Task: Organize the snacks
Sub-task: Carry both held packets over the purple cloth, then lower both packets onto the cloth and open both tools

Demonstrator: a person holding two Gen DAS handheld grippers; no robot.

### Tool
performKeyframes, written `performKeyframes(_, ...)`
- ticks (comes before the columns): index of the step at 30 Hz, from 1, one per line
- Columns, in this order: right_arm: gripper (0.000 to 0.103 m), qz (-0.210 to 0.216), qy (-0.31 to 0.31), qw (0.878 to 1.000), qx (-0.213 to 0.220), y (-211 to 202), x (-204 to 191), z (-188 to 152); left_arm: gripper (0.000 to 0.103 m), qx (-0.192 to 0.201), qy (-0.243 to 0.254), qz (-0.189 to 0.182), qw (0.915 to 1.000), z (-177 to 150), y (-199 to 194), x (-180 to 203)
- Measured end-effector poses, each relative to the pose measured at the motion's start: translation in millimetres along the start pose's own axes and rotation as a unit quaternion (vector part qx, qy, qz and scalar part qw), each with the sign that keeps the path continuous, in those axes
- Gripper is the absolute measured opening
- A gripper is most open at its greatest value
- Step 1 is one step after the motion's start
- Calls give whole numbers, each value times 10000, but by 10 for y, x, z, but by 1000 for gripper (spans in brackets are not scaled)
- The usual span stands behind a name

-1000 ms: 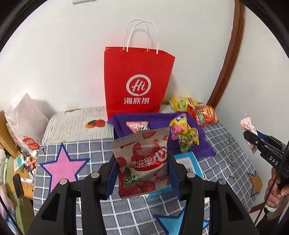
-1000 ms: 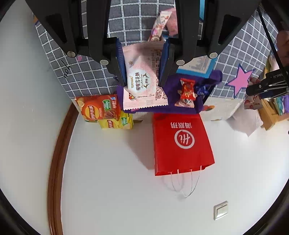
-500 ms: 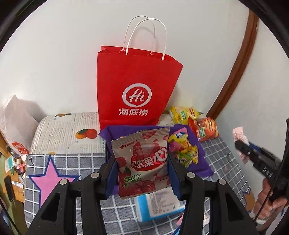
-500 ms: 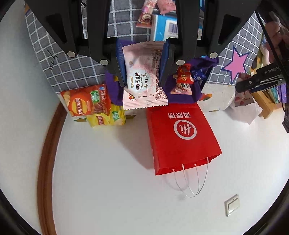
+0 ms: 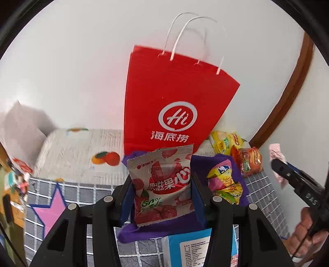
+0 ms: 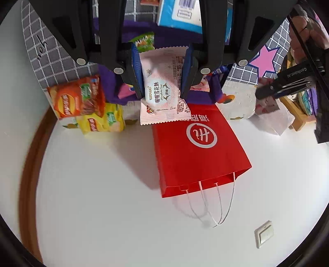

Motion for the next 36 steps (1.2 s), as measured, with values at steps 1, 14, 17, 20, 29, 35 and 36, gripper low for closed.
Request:
performKeyframes(1,34,19,3,10000,-21,64,-8,13,48,-47,-30,-4,10000,-5,26,-25)
performKeyframes(14,34,-156,94,9956,-920,924,253,-337,48,-208,-95,135,9996,-52,224,-139)
performKeyframes(17,34,-217,94,9946,-1010,980,308,-376,48,-243,-126,142,9995,-63,243,-159)
performKeyframes(20,34,-130,179,9934,-1123,1043,321,-424,48,-247,-143,139,9995,-62,243,-165)
performKeyframes(29,35,-35,152,9902,-1389,1194,256,-546,48,-300,-182,88,9993,-78,256,-167)
performKeyframes(35,35,-144,199,9857,-1668,1322,320,-655,48,-316,-164,78,9993,-91,263,-157)
performKeyframes(36,35,-148,179,9849,-1713,1344,314,-675,48,-322,-161,78,9993,-94,268,-153)
Point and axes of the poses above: each gripper's, at about its wrist camera, not at the fingertips, and y roughly the way its jaws point, x to its right, z to its top, the point moved 9 cm from there along y, roughly the way its jaws point, and after that the axes turned 4 degrees about z, right-handed, at the moved point
